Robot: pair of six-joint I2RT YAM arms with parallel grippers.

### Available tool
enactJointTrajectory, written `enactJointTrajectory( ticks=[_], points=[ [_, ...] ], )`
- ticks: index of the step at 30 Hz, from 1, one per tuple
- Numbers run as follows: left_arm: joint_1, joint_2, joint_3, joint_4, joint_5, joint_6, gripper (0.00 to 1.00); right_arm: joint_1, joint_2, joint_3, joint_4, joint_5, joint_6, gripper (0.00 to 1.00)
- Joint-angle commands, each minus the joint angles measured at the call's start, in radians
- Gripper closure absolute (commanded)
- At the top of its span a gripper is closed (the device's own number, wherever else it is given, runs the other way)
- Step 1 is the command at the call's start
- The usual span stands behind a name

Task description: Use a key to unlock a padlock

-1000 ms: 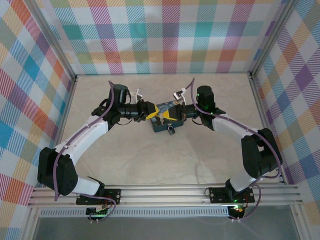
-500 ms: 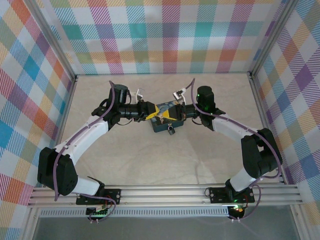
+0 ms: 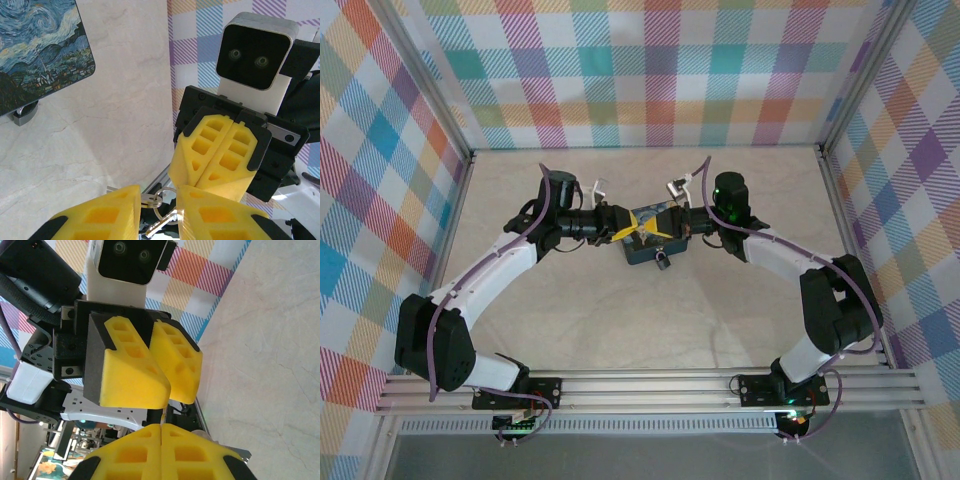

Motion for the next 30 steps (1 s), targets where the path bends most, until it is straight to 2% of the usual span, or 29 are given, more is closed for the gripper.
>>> enactJointTrajectory(
  ticks=[1, 15, 19, 22, 24, 28, 30],
  points=[
    [-0.007, -0.03, -0.009, 0.029, 0.03, 0.013, 0.75, 0.006, 0.02, -0.005, 0.056, -0.003, 0.018, 1.0],
    [-0.007, -0.034, -0.023, 0.046, 0.035, 0.007, 0.85, 0.004, 0.033, 0.008, 0.025, 0.009, 0.014, 1.0],
    [-0.008, -0.032, -0.026, 0.047, 0.033, 0.003, 0.94, 0.004, 0.033, 0.012, 0.023, 0.011, 0.018, 0.98],
    [-0.007, -0.026, -0.025, 0.038, 0.02, -0.012, 1.0, 0.005, 0.032, 0.018, -0.003, 0.009, 0.005, 0.93],
    [-0.005, -0.016, -0.018, 0.015, 0.009, -0.019, 1.0, 0.005, 0.022, 0.032, -0.09, 0.016, -0.052, 0.87],
    [0.003, -0.001, -0.012, -0.027, -0.002, -0.042, 1.0, -0.002, -0.032, 0.054, -0.273, 0.052, -0.212, 0.72],
    [0.008, 0.006, -0.005, -0.051, -0.006, -0.057, 1.0, -0.003, -0.069, 0.077, -0.409, 0.112, -0.329, 0.69]
  ],
)
